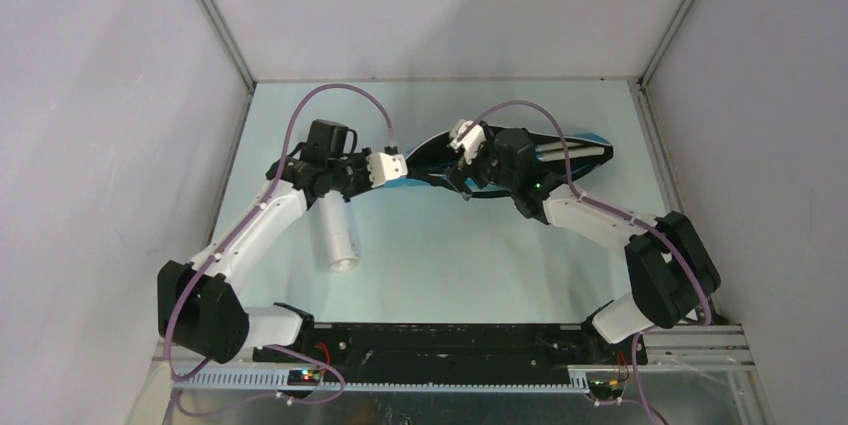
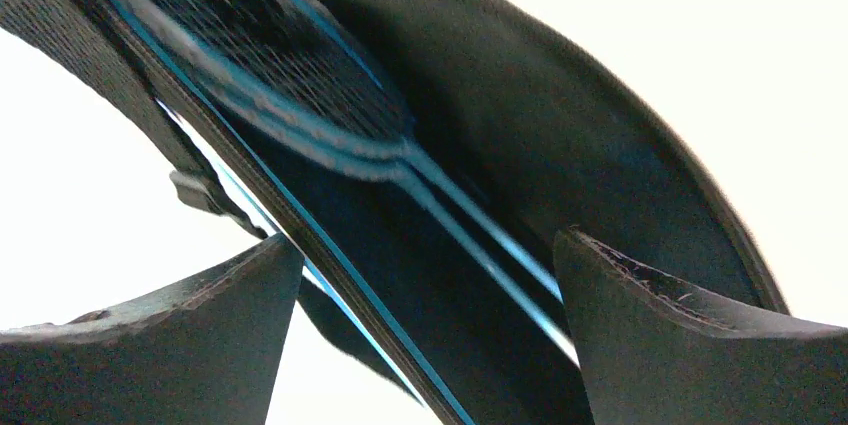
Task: Pack up the badminton gear
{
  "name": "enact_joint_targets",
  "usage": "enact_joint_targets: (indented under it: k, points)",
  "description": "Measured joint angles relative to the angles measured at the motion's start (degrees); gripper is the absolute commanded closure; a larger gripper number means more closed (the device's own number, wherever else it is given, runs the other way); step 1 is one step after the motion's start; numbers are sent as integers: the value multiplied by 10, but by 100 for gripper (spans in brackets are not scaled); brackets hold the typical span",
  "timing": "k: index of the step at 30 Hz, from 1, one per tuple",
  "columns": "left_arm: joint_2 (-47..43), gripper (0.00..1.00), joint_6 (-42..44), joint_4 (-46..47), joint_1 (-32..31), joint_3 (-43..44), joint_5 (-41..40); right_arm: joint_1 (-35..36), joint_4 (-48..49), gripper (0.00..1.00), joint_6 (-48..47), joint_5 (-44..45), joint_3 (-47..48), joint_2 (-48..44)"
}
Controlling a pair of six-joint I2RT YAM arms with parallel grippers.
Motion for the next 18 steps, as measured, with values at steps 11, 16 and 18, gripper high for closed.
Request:
enact_joint_targets:
  k: [11,16,18]
  points:
    - [3,100,1,-8,-1,7,9,53,145,3,30,-67,0,60]
    - [13,100,1,-12,-4,17,14,69,215,4,66,-82,0,71]
    - [15,100,1,-12,-5,19,15,72,243,6,82,-83,0,74]
